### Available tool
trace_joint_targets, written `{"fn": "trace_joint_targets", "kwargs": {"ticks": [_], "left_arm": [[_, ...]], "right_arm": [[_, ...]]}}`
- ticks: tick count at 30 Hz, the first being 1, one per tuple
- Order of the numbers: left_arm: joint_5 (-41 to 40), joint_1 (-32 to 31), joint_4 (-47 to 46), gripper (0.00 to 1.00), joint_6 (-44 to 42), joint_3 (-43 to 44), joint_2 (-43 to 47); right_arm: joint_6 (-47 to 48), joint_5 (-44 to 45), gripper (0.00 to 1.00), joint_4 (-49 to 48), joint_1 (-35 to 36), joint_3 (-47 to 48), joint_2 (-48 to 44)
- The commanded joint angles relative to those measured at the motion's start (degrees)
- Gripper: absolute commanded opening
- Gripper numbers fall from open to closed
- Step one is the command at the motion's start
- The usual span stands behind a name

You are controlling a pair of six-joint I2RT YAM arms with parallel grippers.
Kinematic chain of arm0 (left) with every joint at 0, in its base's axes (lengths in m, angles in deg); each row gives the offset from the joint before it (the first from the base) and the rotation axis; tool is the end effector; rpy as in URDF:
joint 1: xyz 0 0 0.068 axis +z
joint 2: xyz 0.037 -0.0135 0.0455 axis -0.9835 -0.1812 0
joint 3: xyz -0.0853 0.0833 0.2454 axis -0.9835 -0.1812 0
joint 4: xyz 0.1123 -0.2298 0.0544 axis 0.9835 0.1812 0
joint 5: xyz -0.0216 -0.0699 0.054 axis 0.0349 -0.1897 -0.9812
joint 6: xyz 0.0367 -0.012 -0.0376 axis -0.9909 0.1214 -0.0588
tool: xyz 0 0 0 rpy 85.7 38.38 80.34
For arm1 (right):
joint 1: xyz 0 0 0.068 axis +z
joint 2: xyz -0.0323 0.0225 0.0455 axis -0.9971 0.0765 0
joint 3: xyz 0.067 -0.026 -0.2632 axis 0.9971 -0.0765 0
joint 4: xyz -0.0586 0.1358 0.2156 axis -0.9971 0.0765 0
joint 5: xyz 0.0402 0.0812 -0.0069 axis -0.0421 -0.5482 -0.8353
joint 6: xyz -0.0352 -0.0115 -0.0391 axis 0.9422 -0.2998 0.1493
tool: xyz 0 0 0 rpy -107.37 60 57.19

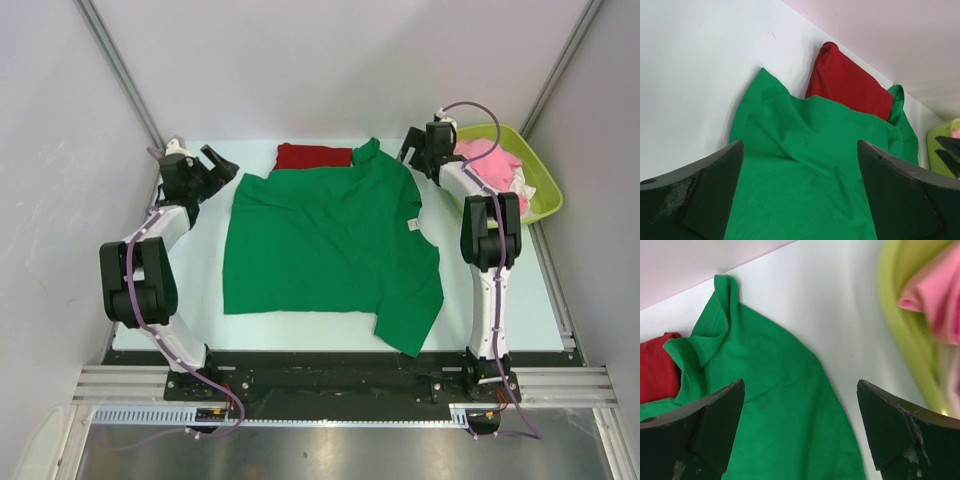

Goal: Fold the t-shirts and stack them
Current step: Flatten the tshirt out

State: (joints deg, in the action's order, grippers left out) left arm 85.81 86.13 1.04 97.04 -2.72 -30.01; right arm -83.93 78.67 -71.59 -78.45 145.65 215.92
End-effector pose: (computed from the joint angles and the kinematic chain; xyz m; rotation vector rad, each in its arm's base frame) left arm 0.3937 0.0370 0.2455 -0.5571 1.9167 -0.5537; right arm 0.5273 0.0636 0.2059 0.3345 2.1100 0.2252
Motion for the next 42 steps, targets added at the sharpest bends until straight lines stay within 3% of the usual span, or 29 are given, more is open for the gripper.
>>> {"fn": "trace_joint_targets", "kwargs": {"ticks": [1, 5, 19, 37, 42], "left_arm": [[3.0, 0.2, -2.6, 0.99, 1.7, -0.9, 0.8], [4.2, 0.1, -2.8, 0.98, 1.9, -1.1, 0.5], [4.7, 0.2, -1.4, 0.98, 1.6, -0.9, -1.9], [3.6, 0.1, 0.1, 0.98, 1.2, -2.5, 1.9], [2.6, -0.2, 1.5, 0.98, 1.1, -2.9, 3.9]], "right_arm": [[-2.1, -7.4, 0.98, 0.6, 1.3, 9.0, 4.2], [-4.1, -11.4, 0.97, 4.2, 2.0, 15.0, 9.1], [-6.6, -14.9, 0.96, 6.1, 1.9, 11.0, 11.1], [-1.6, 8.1, 1.0, 19.1, 0.8, 13.2, 12.1], [-1.2, 8.3, 1.0, 17.3, 1.1, 12.2, 8.8]]}}
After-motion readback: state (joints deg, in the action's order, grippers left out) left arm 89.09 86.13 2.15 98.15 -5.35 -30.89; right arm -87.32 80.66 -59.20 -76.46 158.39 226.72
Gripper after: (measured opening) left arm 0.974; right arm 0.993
